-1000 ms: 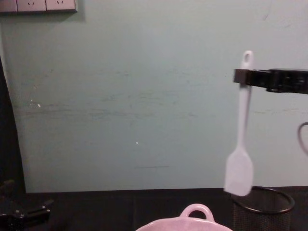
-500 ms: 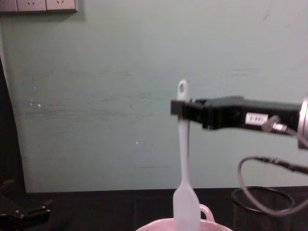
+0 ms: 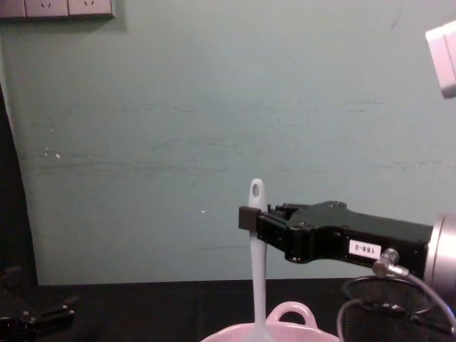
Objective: Use the one hand to pick up the spoon and stir the clear water in the bowl.
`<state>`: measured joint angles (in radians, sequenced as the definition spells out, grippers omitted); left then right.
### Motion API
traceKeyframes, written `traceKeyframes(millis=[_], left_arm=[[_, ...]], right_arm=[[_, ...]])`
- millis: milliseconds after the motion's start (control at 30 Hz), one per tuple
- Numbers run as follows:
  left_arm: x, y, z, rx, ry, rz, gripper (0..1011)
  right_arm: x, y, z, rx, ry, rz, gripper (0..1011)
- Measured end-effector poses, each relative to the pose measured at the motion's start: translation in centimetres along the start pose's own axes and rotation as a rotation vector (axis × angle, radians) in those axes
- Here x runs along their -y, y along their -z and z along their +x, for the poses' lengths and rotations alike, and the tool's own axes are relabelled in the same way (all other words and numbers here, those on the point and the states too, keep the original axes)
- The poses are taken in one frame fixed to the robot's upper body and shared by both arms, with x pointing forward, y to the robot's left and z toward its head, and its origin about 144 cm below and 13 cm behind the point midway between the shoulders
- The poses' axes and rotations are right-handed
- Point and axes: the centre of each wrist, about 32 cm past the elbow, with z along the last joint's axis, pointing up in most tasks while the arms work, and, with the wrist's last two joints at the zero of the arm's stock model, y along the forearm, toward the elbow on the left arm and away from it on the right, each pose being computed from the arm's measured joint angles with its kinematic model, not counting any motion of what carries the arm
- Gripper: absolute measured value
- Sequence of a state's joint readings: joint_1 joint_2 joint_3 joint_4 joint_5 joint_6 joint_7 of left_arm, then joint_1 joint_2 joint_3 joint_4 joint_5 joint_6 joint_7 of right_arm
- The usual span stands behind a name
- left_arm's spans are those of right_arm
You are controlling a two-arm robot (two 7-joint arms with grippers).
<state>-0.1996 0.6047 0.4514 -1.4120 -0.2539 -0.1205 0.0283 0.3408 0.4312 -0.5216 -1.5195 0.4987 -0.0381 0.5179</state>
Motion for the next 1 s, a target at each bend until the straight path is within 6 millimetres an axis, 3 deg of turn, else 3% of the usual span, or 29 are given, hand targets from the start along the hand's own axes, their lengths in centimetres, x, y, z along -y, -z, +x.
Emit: traceKeyframes(millis=[500, 733, 1000], left_arm=[[0.0, 0.0, 0.0, 0.000, 0.000, 0.000, 1005], [0.0, 0.0, 0.0, 0.000, 0.000, 0.000, 1005], [0.0, 0.0, 0.0, 0.000, 0.000, 0.000, 1005]], right_arm=[[-1.2, 2.0, -0.4, -0.094, 0.001, 0.012, 114], [-2.4, 2.8, 0.6, -0.120, 0.055, 0.017, 114], [-1.8, 2.8, 1.8, -0.099, 0.137, 0.017, 114]])
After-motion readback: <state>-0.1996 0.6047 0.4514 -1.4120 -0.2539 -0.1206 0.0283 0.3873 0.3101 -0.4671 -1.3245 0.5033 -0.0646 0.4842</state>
